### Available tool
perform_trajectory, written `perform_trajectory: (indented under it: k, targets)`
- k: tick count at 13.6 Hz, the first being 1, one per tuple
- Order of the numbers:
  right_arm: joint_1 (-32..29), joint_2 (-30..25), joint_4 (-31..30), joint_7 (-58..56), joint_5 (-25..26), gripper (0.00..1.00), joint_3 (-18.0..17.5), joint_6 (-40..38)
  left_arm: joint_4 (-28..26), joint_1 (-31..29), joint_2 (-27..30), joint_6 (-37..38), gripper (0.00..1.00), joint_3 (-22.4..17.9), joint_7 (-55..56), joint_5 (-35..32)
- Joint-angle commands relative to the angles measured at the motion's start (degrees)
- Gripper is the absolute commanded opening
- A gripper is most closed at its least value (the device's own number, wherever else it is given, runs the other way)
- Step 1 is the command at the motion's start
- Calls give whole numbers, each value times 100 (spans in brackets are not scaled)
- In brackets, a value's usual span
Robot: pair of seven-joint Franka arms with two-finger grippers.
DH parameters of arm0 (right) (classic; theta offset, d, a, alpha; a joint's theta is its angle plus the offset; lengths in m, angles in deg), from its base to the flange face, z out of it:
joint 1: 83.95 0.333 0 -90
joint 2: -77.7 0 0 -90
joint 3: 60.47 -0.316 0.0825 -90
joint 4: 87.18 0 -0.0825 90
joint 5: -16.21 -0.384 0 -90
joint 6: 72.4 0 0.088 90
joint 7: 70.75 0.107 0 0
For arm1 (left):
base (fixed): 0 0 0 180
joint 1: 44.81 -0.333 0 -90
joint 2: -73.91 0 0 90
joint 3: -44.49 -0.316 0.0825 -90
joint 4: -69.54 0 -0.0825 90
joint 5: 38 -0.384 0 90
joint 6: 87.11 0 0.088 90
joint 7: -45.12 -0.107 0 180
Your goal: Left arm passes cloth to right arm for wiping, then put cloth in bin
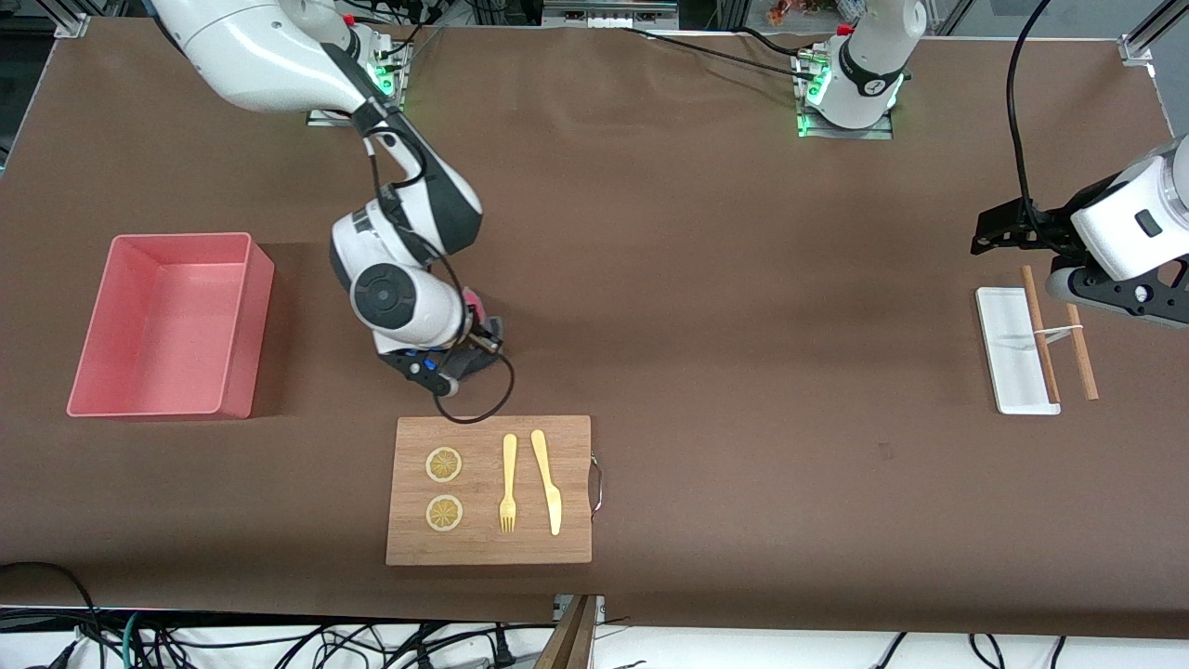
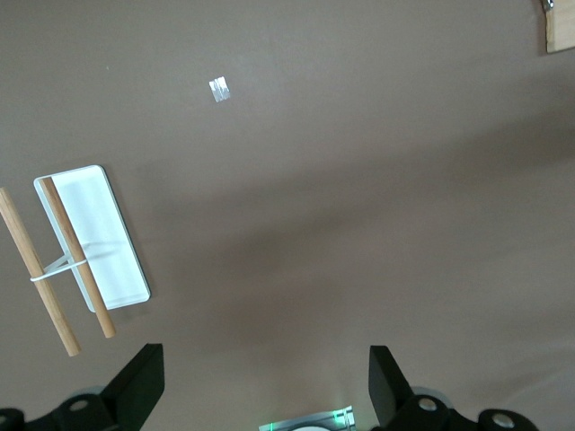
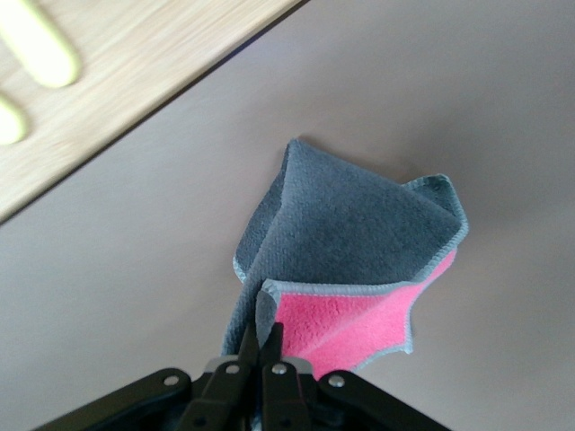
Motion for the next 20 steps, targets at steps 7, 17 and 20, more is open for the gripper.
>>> perform_trajectory:
  k: [7,17,20]
  targets:
    - [-448,96,420,-711,-661,0,13,-648,-2591,1434,1792,-2086,100,-1598,80,-73]
    - [-730,-18,403,-4199,-599,0,1936,-2496,-2442,1814,1644,-2078,100,-1897,160,-64]
    - [-739,-18,394,-5237,-599,0,2500,-2646,-2442,1779,1644,-2052,100,-1889,116,-64]
